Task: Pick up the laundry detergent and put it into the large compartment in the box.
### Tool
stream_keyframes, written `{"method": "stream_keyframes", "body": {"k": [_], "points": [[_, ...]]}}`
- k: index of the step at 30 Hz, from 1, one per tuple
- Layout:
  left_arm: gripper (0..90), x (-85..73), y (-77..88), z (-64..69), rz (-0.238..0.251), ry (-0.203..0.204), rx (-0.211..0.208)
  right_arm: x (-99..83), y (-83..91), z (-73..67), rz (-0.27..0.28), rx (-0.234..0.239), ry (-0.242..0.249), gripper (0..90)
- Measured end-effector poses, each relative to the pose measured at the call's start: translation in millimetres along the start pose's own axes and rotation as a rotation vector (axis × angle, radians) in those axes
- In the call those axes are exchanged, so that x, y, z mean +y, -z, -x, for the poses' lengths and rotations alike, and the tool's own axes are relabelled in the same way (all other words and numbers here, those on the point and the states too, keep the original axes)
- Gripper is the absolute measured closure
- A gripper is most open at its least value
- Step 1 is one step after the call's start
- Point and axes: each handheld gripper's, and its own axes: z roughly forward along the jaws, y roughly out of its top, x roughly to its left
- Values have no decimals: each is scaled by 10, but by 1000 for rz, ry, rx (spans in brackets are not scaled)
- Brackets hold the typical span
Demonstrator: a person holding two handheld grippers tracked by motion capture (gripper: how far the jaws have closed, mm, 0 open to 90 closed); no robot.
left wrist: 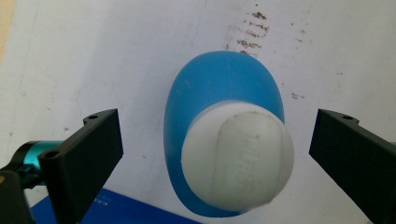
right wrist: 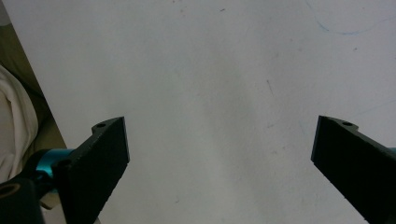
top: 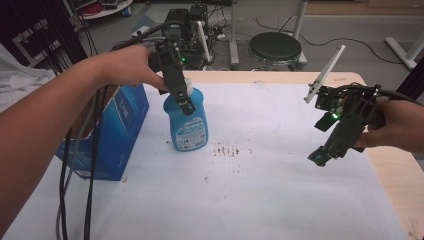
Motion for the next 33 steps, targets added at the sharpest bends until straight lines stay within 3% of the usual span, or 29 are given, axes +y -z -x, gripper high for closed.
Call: {"method": "stream_keyframes", "body": {"k": [18, 33], "points": [[28, 38, -158, -22, -26, -9, -16, -12, 8, 3, 2, -4, -7, 33], [110, 15, -156, -39, -31, 1, -1, -14, 1, 12, 6, -3, -5, 33]]}}
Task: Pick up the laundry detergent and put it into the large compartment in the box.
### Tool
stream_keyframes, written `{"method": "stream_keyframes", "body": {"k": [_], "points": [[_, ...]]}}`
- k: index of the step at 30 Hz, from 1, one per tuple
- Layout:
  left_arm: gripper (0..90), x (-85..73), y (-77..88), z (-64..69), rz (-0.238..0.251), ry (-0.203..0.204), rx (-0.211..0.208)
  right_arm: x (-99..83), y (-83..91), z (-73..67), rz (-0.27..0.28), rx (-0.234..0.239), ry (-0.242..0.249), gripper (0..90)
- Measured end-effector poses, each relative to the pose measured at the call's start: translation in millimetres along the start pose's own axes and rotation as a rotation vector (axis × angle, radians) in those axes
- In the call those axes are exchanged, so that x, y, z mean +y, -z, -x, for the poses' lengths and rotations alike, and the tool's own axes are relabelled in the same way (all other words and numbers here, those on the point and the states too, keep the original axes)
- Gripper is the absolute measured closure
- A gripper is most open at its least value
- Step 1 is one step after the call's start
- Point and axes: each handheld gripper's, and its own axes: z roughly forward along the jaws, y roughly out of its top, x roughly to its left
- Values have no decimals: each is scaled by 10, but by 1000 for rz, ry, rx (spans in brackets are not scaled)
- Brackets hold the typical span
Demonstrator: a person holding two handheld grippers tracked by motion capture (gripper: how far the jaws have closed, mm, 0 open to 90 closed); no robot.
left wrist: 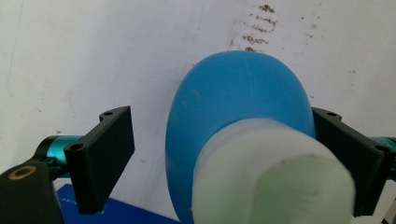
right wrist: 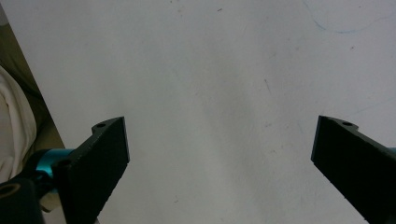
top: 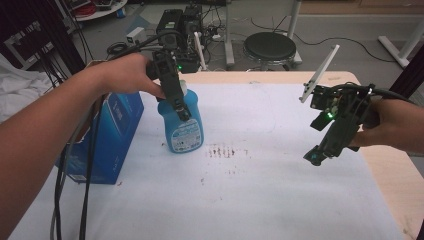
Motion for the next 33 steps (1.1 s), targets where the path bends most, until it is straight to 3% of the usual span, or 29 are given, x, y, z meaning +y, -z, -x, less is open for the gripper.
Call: {"method": "stream_keyframes", "body": {"k": [12, 14, 24, 29, 33], "points": [[165, -1, 8, -5, 8, -6, -8, 9, -6, 5, -3, 1, 1, 33], [214, -4, 8, -1, 14, -11, -9, 10, -7, 4, -3, 2, 1, 33], [262, 0, 6, 1, 10, -14, -12, 10, -10, 8, -4, 3, -2, 33], [357, -5, 18, 16, 25, -31, -32, 14, -12, 7, -5, 5, -3, 33], [374, -4, 21, 21, 20, -38, -34, 24, -19, 3, -4, 7, 0, 33]]}}
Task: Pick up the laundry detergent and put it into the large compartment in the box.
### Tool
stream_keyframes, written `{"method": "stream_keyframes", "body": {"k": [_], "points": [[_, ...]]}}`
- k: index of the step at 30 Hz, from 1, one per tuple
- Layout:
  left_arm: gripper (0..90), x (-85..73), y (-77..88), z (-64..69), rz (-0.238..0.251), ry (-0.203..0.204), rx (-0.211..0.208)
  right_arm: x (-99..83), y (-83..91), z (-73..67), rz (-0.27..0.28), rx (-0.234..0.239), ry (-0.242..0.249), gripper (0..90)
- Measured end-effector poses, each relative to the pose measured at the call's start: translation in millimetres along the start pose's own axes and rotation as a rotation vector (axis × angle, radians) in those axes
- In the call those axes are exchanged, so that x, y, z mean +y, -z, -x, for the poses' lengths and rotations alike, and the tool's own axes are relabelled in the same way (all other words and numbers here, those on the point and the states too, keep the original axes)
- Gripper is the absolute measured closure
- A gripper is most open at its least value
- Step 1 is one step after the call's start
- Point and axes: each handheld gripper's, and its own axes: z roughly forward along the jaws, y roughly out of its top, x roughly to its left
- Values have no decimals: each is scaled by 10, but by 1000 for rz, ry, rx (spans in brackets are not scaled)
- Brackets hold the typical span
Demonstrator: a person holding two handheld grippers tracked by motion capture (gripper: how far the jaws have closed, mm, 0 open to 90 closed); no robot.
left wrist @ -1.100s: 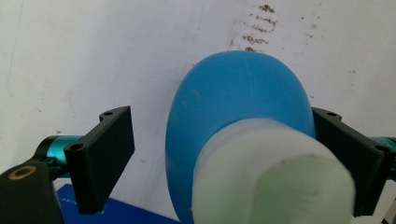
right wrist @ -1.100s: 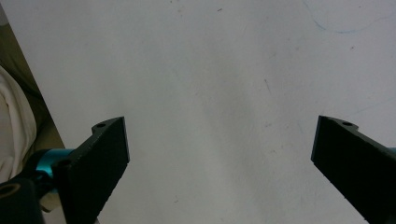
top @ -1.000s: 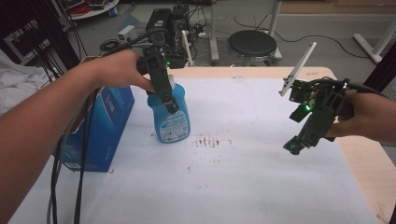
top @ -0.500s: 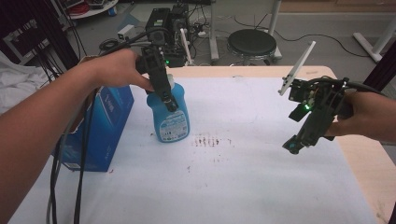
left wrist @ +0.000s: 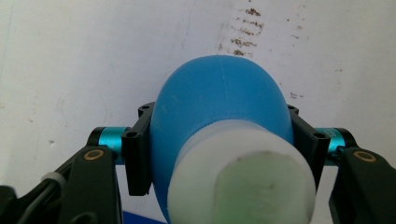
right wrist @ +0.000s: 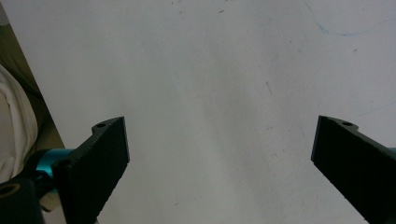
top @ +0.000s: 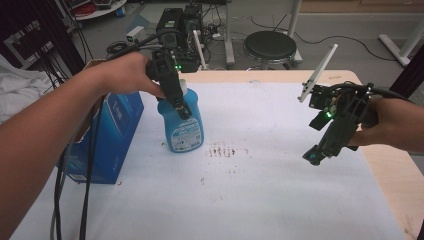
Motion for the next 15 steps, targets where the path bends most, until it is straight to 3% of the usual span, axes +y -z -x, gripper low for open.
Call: {"method": "stream_keyframes", "body": {"k": [6, 11, 15], "points": [[376, -1, 1, 7, 3, -3, 4, 0, 5, -2, 1, -1, 0, 33], [379, -7, 17, 20, -3, 23, -3, -10, 12, -3, 5, -2, -2, 33], [380, -14, 152, 56, 36, 54, -7, -25, 31, -1, 10, -1, 0, 33]]}}
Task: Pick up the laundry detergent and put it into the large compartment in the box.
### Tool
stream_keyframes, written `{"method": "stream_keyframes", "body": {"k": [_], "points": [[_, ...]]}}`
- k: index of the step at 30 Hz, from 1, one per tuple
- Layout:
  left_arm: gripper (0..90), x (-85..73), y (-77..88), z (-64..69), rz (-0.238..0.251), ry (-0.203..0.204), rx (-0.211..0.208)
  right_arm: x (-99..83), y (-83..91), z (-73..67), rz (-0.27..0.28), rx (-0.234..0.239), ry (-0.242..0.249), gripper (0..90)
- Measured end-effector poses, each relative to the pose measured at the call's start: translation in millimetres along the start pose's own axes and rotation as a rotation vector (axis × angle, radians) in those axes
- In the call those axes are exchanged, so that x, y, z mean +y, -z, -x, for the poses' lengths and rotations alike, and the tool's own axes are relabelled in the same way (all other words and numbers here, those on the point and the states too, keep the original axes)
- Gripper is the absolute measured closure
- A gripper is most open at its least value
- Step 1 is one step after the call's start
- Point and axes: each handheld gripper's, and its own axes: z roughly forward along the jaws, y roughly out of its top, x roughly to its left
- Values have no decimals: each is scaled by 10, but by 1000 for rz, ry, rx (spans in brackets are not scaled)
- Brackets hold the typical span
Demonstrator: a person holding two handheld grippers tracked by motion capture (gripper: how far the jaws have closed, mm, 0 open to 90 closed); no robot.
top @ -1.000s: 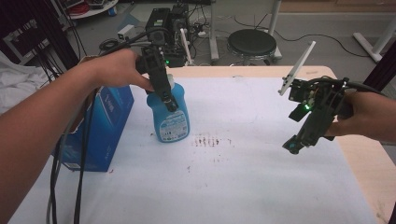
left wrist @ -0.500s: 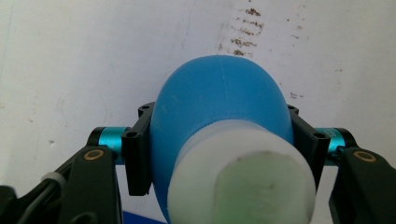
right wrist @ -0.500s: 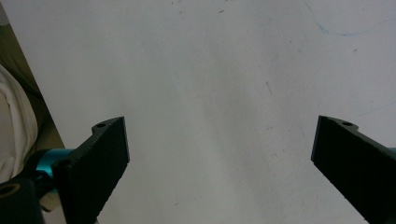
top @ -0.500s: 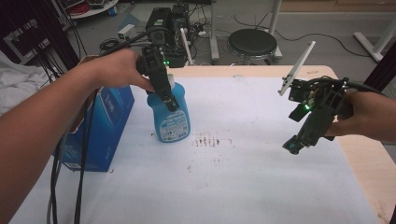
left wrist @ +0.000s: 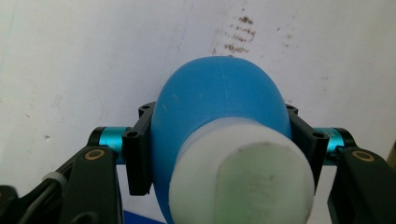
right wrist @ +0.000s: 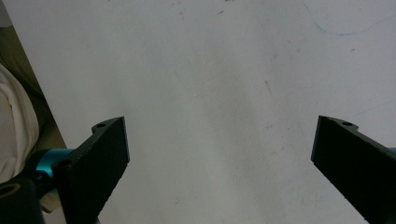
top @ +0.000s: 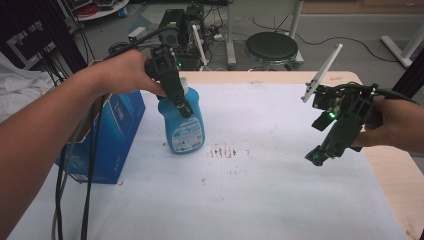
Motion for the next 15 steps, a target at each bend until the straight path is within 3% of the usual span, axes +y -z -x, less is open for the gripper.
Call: {"method": "stream_keyframes", "body": {"k": [4, 6, 7, 12, 13, 15], "points": [[379, -24, 307, 84, 15, 56, 35, -17, 20, -6, 9, -4, -1, 33], [379, -24, 307, 84, 15, 56, 35, -18, 25, -13, 8, -4, -4, 33], [379, -58, 560, 145, 36, 88, 61, -18, 31, -22, 11, -5, 5, 33], [379, -125, 919, 246, 46, 134, 89, -15, 44, -51, 16, -4, 15, 33], [379, -125, 919, 246, 46, 134, 89, -15, 44, -51, 16, -4, 15, 33], [379, -175, 1075, 279, 56, 167, 95, -13, 53, -60, 18, -4, 20, 33]]}}
